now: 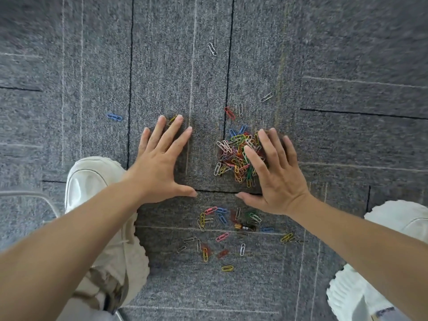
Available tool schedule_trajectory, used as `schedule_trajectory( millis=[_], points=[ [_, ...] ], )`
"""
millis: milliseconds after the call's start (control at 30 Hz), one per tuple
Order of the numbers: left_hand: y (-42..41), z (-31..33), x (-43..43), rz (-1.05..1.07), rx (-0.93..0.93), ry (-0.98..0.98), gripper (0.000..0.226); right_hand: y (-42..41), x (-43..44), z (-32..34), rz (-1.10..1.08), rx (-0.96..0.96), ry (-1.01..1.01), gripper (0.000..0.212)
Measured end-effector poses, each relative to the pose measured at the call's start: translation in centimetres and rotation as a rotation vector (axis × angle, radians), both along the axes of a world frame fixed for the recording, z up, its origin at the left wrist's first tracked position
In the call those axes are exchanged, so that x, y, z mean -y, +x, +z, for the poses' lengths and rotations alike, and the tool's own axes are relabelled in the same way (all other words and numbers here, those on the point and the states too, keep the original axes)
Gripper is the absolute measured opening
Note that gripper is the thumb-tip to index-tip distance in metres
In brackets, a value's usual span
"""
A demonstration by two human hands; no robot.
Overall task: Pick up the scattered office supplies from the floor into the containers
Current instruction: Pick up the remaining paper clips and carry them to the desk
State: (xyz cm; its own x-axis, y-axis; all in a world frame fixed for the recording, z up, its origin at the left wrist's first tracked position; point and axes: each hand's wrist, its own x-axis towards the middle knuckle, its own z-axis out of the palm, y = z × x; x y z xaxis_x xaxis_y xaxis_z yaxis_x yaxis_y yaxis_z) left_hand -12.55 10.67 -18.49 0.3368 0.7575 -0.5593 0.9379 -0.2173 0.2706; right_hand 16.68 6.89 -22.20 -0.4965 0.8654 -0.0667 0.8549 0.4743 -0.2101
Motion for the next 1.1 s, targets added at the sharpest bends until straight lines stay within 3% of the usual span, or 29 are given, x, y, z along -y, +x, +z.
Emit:
schedule_trajectory(
  millis=[167,267,433,733,900,1100],
  points=[
    [0.2,-0.1,-0.2,-0.003,0.001,-0.019,0.14,-4.2,-3.6,0.1,0.172,-0.066,-0.005,0.087],
    [0.0,-0.2,-0.2,0.001,0.016,-0.016,0.139,-4.4,-4.2,-0.4,0.319,-0.129,0.038,0.059],
    [0.0,0.0,-0.2,0.001,0.01,-0.013,0.139,-4.0,-3.9,-1.1,0.354,-0.209,0.159,0.023],
    [0.1,-0.1,-0.2,-0.034,-0.044,0.006,0.139,-4.8,-5.4,-0.1,0.471,-0.234,0.237,0.029],
    [0.1,0.0,0.0,-0.04,-0.029,0.033,0.135,-6.6,-6.3,1.2,0.17,-0.258,0.007,0.031],
    [2.2,0.6,2.0,0.04,-0.017,0.113,0.121,-3.3,-8.1,4.8,-0.61,-0.679,-0.671,0.045]
  ],
)
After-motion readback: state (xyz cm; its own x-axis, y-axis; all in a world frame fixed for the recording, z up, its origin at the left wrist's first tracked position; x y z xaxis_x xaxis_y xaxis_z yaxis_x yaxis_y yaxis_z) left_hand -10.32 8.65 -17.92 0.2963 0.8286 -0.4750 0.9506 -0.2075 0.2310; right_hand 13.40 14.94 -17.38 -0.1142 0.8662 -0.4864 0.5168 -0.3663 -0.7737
